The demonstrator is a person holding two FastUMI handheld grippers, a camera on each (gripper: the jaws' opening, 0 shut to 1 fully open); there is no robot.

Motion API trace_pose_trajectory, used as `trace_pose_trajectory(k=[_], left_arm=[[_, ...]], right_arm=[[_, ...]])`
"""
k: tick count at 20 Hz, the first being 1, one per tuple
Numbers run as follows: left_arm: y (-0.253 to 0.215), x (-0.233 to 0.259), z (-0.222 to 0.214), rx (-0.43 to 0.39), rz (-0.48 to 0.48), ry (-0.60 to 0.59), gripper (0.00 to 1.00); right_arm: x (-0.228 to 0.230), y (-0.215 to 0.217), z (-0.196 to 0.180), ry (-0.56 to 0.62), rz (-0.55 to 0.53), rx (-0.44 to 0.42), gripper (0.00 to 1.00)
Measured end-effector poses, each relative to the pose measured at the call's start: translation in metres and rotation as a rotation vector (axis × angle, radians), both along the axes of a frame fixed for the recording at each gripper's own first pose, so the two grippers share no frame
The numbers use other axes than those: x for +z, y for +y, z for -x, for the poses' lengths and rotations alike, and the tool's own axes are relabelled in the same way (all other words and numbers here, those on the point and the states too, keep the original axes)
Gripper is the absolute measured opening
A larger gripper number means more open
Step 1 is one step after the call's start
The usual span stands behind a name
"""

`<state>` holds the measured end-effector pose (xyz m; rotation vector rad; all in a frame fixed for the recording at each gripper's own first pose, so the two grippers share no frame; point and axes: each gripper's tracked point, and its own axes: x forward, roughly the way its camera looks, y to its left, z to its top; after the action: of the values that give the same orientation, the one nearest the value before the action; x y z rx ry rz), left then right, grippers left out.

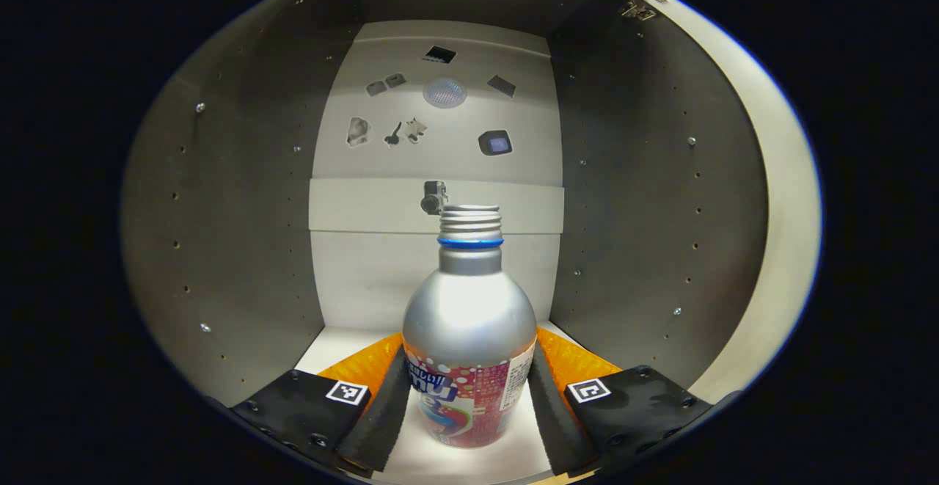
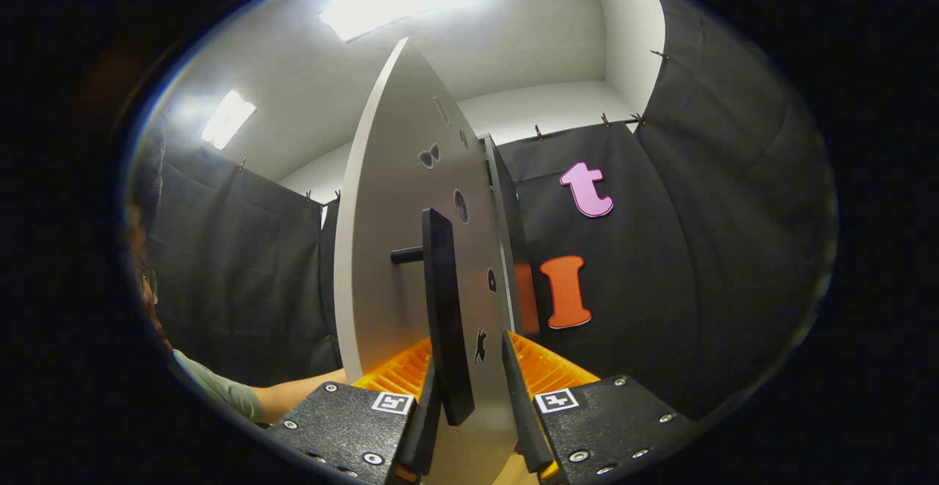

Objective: Open the cabinet door with the right hand, grasp the bottle in the cabinet with the left hand and place it on the coaster, then close the cabinet door with the right hand.

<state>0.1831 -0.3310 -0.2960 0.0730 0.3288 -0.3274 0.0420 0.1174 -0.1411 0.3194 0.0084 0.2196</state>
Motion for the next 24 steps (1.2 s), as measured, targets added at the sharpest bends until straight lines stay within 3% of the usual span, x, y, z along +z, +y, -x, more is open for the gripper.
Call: trace_pose_trajectory(k=[8,11,15,16,17,18,24], left_arm=[[0.030,0.038,0.055,-0.008,-0.003,-0.033,0.86],[0.045,0.050,0.080,-0.018,0.008,-0.032,0.84],[0.075,0.069,0.113,-0.022,0.012,-0.063,0.83],[0.081,0.074,0.122,-0.026,0.013,-0.070,0.85],[0.089,0.078,0.133,-0.032,0.014,-0.078,0.83],[0.095,0.081,0.141,-0.038,0.012,-0.087,0.85],[0.142,0.093,0.190,-0.040,0.000,-0.130,0.83]], right_arm=[[0.000,-0.009,0.001,0.007,0.056,-0.059,0.48],[-0.001,-0.011,0.001,0.019,0.057,-0.068,0.58],[-0.003,-0.013,0.002,0.030,0.058,-0.089,0.51],[-0.002,-0.014,0.003,0.032,0.061,-0.095,0.56],[-0.003,-0.014,0.003,0.030,0.059,-0.101,0.51],[-0.002,-0.015,0.003,0.028,0.057,-0.106,0.56],[-0.002,-0.016,0.005,0.032,0.050,-0.123,0.55]])
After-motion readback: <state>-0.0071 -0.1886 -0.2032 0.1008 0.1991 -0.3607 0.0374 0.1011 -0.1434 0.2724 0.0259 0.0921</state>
